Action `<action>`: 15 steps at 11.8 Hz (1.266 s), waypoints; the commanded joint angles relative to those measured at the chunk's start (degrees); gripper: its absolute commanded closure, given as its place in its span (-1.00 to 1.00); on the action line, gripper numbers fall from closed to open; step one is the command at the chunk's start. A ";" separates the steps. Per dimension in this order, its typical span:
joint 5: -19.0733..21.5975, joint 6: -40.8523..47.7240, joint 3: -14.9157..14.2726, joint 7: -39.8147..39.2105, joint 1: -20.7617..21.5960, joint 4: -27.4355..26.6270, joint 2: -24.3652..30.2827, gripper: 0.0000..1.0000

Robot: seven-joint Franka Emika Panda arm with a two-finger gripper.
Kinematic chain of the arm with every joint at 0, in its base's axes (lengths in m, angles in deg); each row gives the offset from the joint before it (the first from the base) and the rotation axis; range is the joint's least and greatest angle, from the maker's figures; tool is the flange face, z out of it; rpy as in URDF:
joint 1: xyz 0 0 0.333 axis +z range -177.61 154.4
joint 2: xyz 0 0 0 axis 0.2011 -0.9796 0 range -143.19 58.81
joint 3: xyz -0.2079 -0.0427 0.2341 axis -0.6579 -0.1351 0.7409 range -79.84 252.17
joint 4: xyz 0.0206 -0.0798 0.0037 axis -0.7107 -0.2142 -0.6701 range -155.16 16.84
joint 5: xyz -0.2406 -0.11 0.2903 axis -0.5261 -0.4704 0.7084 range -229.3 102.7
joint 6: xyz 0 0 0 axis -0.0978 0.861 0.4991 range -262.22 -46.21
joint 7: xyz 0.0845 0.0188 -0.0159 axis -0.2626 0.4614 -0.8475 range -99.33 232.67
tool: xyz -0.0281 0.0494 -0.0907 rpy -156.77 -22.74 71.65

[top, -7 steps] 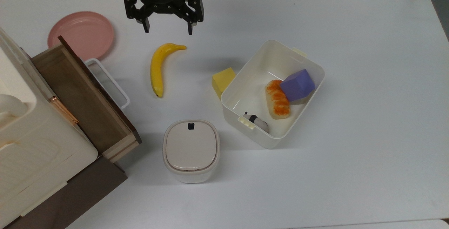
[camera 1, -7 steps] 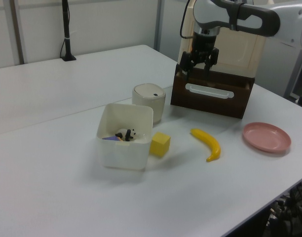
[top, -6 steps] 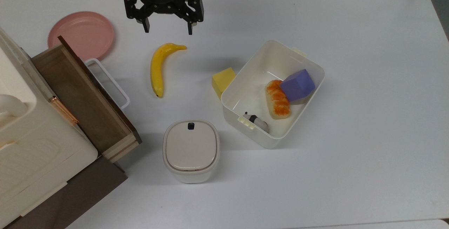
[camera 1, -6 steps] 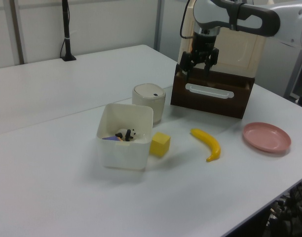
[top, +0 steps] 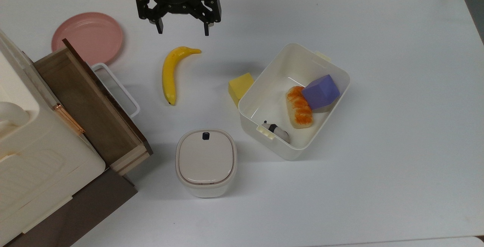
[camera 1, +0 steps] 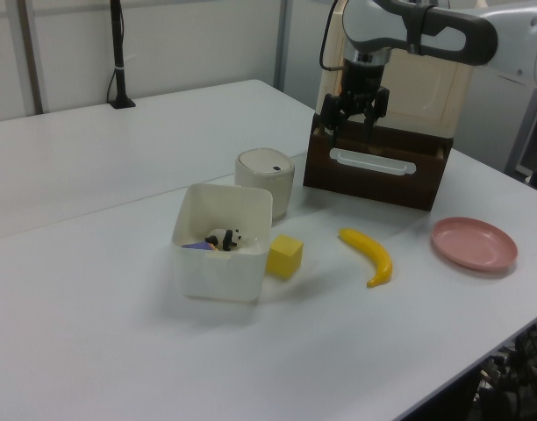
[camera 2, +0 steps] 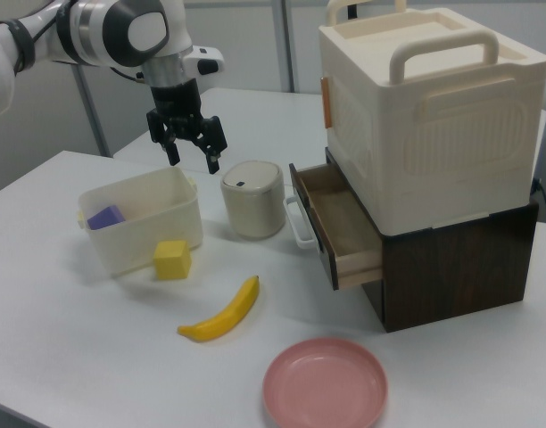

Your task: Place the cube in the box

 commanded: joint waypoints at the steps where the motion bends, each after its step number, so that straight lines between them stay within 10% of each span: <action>1: 1.40 0.80 -0.08 0.74 0.22 -1.47 1.42 -1.00; 6: 1.32 -0.25 0.53 -0.48 0.57 -2.43 0.37 -1.00; 10: 1.32 -1.48 0.54 -15.92 2.24 -2.61 -3.41 -1.00; 15: 0.88 -12.53 0.54 -23.16 6.36 -13.13 -3.68 -1.00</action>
